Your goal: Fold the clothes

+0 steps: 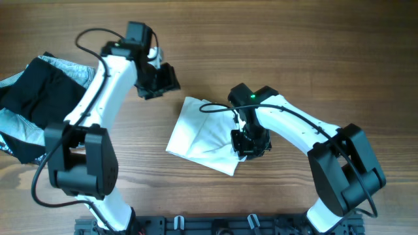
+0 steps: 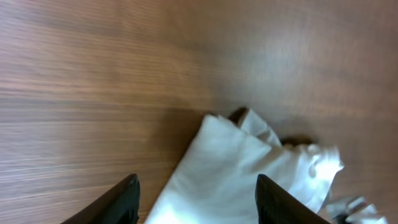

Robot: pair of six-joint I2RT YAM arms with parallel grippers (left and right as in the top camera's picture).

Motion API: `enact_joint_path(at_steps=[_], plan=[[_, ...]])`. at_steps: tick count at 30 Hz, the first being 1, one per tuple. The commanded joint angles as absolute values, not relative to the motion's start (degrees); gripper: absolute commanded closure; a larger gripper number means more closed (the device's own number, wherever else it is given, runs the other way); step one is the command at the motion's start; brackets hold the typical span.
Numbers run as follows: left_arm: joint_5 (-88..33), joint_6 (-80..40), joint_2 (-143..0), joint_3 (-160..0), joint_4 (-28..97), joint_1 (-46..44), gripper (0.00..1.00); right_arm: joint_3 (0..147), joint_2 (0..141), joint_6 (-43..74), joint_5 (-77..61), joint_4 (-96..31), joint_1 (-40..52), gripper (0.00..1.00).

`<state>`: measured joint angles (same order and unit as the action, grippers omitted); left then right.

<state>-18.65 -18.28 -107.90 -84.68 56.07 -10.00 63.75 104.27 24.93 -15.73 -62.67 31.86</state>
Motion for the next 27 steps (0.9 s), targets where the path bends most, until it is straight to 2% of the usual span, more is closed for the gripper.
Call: enact_joint_path(at_steps=[1,5,9,18,24,27], plan=[[-21.65,-16.67,-108.57,-79.61,51.46,-14.61,0.39,62.19,103.59,29.45,-13.76,-63.33,32.91,0.71],[-20.23,-16.69,-108.57,-76.53,47.22,-19.11,0.38,62.13,103.61,30.11,-14.13,-63.29,33.21,0.71],[-12.36,-17.61,-108.57,-73.3,44.23,-22.44,0.41,62.11,103.61,30.22,-15.55,-63.02,34.11,0.71],[-7.18,-21.78,-108.57,-69.76,43.72,-20.36,0.42,57.74,103.66,33.39,-17.78,-51.96,36.62,0.72],[-8.27,-24.77,-108.57,-68.03,44.21,-18.61,0.42,56.53,103.66,34.48,-5.28,-42.68,30.81,0.72],[-8.27,-28.56,-108.57,-68.03,44.34,-18.57,0.43,56.55,103.66,28.34,1.13,-34.5,25.8,0.72]])
